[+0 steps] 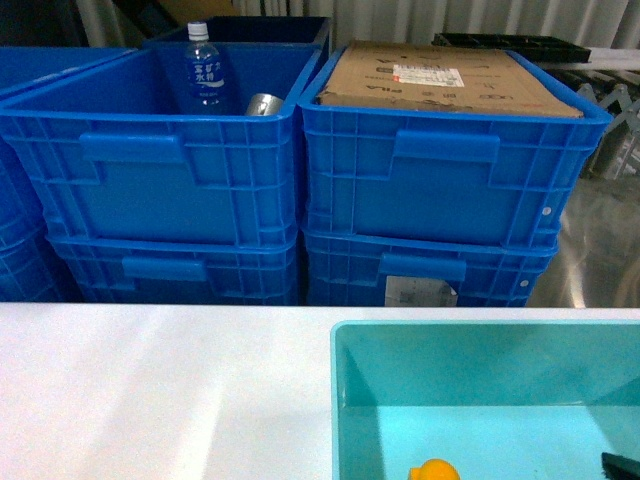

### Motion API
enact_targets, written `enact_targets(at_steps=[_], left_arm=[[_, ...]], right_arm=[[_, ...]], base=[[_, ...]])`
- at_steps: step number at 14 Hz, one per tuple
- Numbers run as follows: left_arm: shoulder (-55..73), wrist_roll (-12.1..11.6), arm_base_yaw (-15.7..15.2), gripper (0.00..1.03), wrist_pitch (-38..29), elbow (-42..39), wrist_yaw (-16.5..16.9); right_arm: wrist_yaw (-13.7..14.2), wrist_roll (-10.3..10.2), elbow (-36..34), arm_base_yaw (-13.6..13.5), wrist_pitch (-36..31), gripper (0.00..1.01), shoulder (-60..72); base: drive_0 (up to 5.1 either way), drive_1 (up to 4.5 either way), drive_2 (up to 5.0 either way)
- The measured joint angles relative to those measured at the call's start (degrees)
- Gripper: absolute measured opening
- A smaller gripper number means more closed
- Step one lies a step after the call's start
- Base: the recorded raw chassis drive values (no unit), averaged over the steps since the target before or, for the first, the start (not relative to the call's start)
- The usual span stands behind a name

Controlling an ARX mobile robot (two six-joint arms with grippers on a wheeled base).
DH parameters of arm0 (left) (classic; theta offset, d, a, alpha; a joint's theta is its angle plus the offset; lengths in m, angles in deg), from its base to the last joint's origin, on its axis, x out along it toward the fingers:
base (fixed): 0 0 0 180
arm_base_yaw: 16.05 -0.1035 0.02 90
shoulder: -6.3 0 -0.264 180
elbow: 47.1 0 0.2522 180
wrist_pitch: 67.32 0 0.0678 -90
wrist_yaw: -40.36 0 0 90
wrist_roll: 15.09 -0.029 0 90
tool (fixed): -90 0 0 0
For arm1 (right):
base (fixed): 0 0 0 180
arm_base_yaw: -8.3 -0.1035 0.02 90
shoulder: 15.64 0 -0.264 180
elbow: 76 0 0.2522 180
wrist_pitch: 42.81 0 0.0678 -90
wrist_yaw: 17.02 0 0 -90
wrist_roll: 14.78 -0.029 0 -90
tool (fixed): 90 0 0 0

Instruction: Pick red block from blue box to shelf

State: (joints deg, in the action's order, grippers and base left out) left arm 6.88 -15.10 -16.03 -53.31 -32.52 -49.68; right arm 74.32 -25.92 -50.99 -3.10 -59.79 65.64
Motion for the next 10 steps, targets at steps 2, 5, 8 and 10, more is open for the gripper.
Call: enact_targets(at_steps=[2,5,8,10], left_arm=[[0.0,0.0,0.0,0.98,0.02,0.0,-0.02],[0.0,0.0,0.0,0.98,0.0,0.0,0.0],[0.0,0.0,0.0,0.98,0.0,0.0,0.0],[0.0,0.0,0.0,0.98,0.0,0.0,0.0]], right_arm=[[0.04,0.0,-0.13,-0.63,-9.46,0.98,7.52],[2.36,-0.52,-0.09,-0.68,-16.44,0.98,15.1],[4.17,-1.38,0.5,-1.51,-20.17,0.98,21.18],[4.61,-1.51,1.36,-1.75,-20.94,0.98,22.67]], base=[[0.0,0.0,0.0],[0.0,0.0,0.0],[0.0,0.0,0.0],[0.0,0.0,0.0]])
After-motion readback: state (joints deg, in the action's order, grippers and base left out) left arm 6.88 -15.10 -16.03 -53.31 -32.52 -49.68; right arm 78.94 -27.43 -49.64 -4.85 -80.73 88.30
